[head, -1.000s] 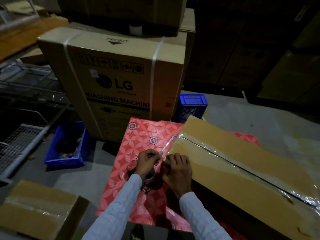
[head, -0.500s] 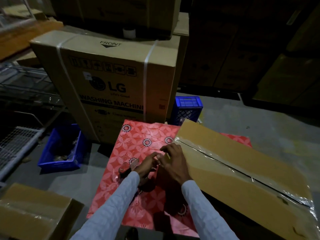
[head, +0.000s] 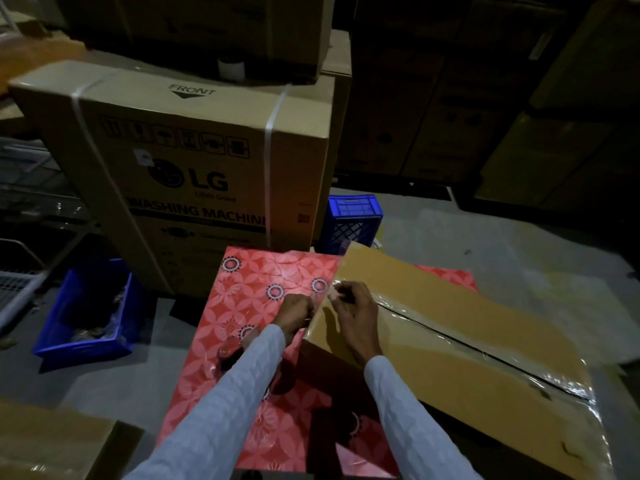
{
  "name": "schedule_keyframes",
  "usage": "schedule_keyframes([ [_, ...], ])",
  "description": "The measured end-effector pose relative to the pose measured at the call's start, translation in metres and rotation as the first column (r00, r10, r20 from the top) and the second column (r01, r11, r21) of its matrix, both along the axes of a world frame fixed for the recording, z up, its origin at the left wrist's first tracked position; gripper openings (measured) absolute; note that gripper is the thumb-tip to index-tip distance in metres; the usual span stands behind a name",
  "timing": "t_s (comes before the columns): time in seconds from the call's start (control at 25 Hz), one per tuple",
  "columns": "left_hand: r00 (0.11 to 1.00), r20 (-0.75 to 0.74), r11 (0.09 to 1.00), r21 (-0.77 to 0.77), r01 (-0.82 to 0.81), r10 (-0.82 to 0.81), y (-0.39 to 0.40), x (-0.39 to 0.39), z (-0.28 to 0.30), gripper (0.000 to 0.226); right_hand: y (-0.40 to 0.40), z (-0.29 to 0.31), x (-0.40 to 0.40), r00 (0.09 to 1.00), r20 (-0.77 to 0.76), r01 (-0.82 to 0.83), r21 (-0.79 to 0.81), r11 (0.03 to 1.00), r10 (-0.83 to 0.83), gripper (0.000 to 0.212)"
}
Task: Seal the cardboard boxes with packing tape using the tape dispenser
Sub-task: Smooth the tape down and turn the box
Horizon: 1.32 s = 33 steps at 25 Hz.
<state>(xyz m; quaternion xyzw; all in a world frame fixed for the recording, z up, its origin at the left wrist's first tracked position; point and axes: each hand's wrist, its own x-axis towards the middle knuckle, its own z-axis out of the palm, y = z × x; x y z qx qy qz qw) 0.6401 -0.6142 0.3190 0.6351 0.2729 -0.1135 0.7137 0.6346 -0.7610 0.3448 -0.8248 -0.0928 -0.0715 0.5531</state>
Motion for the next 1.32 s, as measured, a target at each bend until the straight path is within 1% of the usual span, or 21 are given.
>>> schedule_keyframes([
  [0.04, 1.0, 0.007, 1.0, 0.023, -0.002, 0.002, -0.001, 0.001, -0.002, 0.041, -0.003, -0.003, 0.009, 0.999, 0.034, 0.028, -0.092, 0.995, -0.025, 0.024],
  [0.08, 0.999, 0.03, 0.999, 0.036, -0.016, 0.015, -0.004, -0.001, -0.004, 0.044, -0.005, -0.005, 0.017, 0.998, 0.052, 0.045, -0.224, 0.974, -0.034, 0.037],
  [0.16, 0.999, 0.032, 0.999, 0.054, 0.003, -0.005, -0.007, -0.005, -0.008, 0.044, -0.008, -0.013, 0.032, 0.999, 0.043, 0.044, -0.513, 0.857, -0.025, 0.066],
  [0.2, 0.999, 0.03, 0.998, 0.061, 0.035, -0.037, -0.008, -0.006, -0.008, 0.041, -0.009, -0.017, 0.037, 1.0, 0.021, 0.023, -0.607, 0.795, -0.013, 0.075],
  [0.28, 0.994, 0.035, 0.994, 0.049, 0.102, -0.104, -0.006, -0.004, -0.007, 0.037, -0.007, -0.02, 0.038, 1.0, -0.019, -0.022, -0.687, 0.726, 0.013, 0.081],
  [0.36, 0.985, -0.007, 0.985, 0.017, 0.173, -0.173, -0.005, -0.001, -0.004, 0.036, -0.007, -0.019, 0.036, 1.0, -0.015, -0.023, -0.711, 0.703, 0.018, 0.082],
  [0.4, 0.983, -0.042, 0.983, 0.005, 0.181, -0.181, -0.004, 0.0, -0.001, 0.037, -0.007, -0.017, 0.035, 1.0, -0.016, -0.021, -0.712, 0.702, 0.014, 0.084],
  [0.48, 0.979, -0.059, 0.98, 0.0, 0.198, -0.197, -0.003, 0.0, 0.006, 0.017, -0.007, -0.016, 0.032, 1.0, -0.016, -0.022, -0.701, 0.712, 0.015, 0.088],
  [0.52, 0.98, -0.036, 0.981, -0.003, 0.194, -0.194, -0.002, 0.004, 0.007, 0.016, -0.007, -0.015, 0.032, 1.0, -0.01, -0.021, -0.692, 0.722, 0.02, 0.087],
  [0.6, 0.983, 0.017, 0.983, -0.007, 0.182, -0.182, -0.003, 0.013, 0.014, 0.02, -0.006, -0.013, 0.031, 1.0, 0.004, -0.017, -0.675, 0.738, 0.027, 0.083],
  [0.68, 0.987, 0.023, 0.987, 0.003, 0.158, -0.158, -0.004, 0.02, 0.018, 0.028, -0.005, -0.013, 0.028, 1.0, 0.002, -0.021, -0.67, 0.742, 0.03, 0.084],
  [0.84, 0.988, 0.028, 0.987, 0.056, 0.148, -0.149, -0.005, 0.02, 0.017, 0.024, -0.006, -0.017, 0.022, 0.997, 0.027, -0.035, -0.667, 0.745, 0.072, 0.081],
  [1.08, 0.998, 0.057, 0.999, 0.049, -0.01, 0.007, 0.0, 0.018, -0.005, 0.032, -0.006, -0.024, 0.017, 0.994, 0.045, -0.042, -0.674, 0.738, 0.098, 0.078],
  [1.16, 0.996, 0.082, 0.997, 0.067, -0.029, 0.024, -0.002, 0.017, -0.012, 0.033, -0.007, -0.025, 0.016, 0.994, 0.044, -0.041, -0.673, 0.738, 0.095, 0.079],
  [1.24, 0.996, 0.085, 0.996, 0.082, -0.019, 0.012, -0.005, 0.017, -0.017, 0.028, -0.007, -0.025, 0.016, 0.995, 0.033, -0.045, -0.673, 0.738, 0.091, 0.081],
  [1.32, 0.998, 0.062, 0.998, 0.07, -0.002, -0.002, -0.007, 0.016, -0.016, 0.008, -0.006, -0.024, 0.013, 0.996, 0.03, -0.038, -0.674, 0.738, 0.079, 0.08],
])
